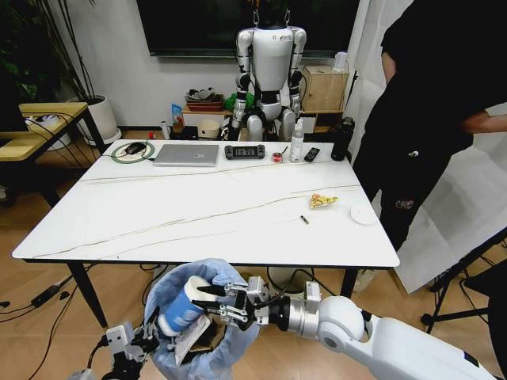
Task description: Pick up the trash bin and place the trash from the table into it.
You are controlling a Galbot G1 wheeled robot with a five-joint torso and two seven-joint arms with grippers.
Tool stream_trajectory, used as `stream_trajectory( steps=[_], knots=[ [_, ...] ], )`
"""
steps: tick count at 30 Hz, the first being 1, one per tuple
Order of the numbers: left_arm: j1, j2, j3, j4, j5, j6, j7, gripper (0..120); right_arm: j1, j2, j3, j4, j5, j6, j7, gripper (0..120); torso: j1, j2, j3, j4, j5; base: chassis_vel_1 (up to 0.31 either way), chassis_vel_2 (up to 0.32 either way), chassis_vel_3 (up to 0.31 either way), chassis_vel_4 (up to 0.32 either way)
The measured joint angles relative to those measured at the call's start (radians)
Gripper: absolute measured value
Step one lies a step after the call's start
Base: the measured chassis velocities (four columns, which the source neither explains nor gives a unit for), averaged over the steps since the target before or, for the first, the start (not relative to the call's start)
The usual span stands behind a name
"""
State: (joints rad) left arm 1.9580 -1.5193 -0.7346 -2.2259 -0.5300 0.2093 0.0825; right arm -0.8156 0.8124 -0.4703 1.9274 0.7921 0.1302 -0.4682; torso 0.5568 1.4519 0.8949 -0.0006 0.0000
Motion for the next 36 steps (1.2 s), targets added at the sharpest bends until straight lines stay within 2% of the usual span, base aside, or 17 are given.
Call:
stream_trajectory(
  steps=[3, 4, 9, 10, 13, 14, 15, 17, 19, 23, 36],
  knots=[
    [-0.002, 0.001, 0.003, 0.004, 0.0, 0.0, 0.0, 0, -0.027, 0.003, 0.042, 0.002, 0.001, -0.001, 0.018, 55, 0.0, 0.0, 0.0, 0.0, 0.0, 0.0, 0.0, 0.0, 0.0],
    [-0.002, 0.001, 0.003, 0.004, 0.0, 0.0, 0.0, 0, -0.027, 0.003, 0.042, 0.002, 0.001, -0.001, 0.018, 55, 0.0, 0.0, 0.0, 0.0, 0.0, 0.0, 0.0, 0.0, 0.0],
    [-0.001, 0.0, 0.004, 0.007, -0.002, 0.0, 0.0, 0, -0.048, 0.049, 0.159, -0.02, 0.018, -0.009, 0.134, 76, 0.0, 0.0, 0.0, 0.0002, 0.0001, 0.0, 0.0, 0.0, 0.0],
    [-0.001, 0.0, 0.004, 0.007, -0.002, 0.0, 0.0, 0, -0.048, 0.049, 0.159, -0.02, 0.018, -0.009, 0.134, 76, 0.0, 0.0, 0.0, 0.0002, 0.0001, 0.0, 0.0, 0.0, 0.0],
    [0.001, -0.004, 0.005, 0.007, -0.004, 0.0, 0.001, 0, -0.037, 0.091, 0.245, -0.071, 0.001, -0.033, 0.246, 90, 0.0, 0.0, 0.0, 0.0, 0.0, 0.0, 0.0, 0.0, 0.0],
    [0.001, -0.005, 0.005, 0.007, -0.004, -0.001, 0.001, 0, -0.028, 0.101, 0.259, -0.085, 0.001, -0.059, 0.296, 93, 0.0, 0.0, 0.0, 0.0001, 0.0, 0.0, 0.0, 0.0, 0.0],
    [0.001, -0.006, 0.007, 0.007, -0.004, -0.002, 0.002, 0, -0.012, 0.115, 0.28, -0.107, -0.02, -0.133, 0.394, 98, 0.0, 0.0, 0.0, 0.0002, 0.0, 0.0, 0.0, 0.0, 0.0],
    [0.001, -0.007, 0.009, 0.007, -0.004, -0.002, 0.002, 0, 0.017, 0.142, 0.304, -0.153, -0.049, -0.233, 0.487, 100, 0.0, 0.0, 0.0, 0.0, 0.0001, 0.0, 0.0, 0.0, 0.0],
    [0.001, -0.008, 0.009, 0.007, -0.004, -0.002, 0.003, 0, 0.033, 0.155, 0.314, -0.185, -0.061, -0.261, 0.505, 100, 0.0, 0.0, 0.0, 0.0001, -0.0003, 0.0, 0.0, 0.0, 0.0],
    [0.002, -0.008, 0.009, 0.004, -0.004, -0.003, 0.003, 0, 0.104, 0.212, 0.355, -0.374, -0.124, -0.334, 0.496, 100, 0.0, 0.0, 0.0, 0.0003, 0.0001, 0.0, 0.0, 0.0, 0.0],
    [0.005, -0.007, 0.002, 0.001, -0.01, -0.006, 0.005, 0, 0.13, 0.204, 0.389, -0.495, -0.119, -0.447, 0.47, 100, 0.0, 0.0, 0.0, 0.0, 0.0, 0.0, 0.0, 0.0, 0.0]
  ],
)
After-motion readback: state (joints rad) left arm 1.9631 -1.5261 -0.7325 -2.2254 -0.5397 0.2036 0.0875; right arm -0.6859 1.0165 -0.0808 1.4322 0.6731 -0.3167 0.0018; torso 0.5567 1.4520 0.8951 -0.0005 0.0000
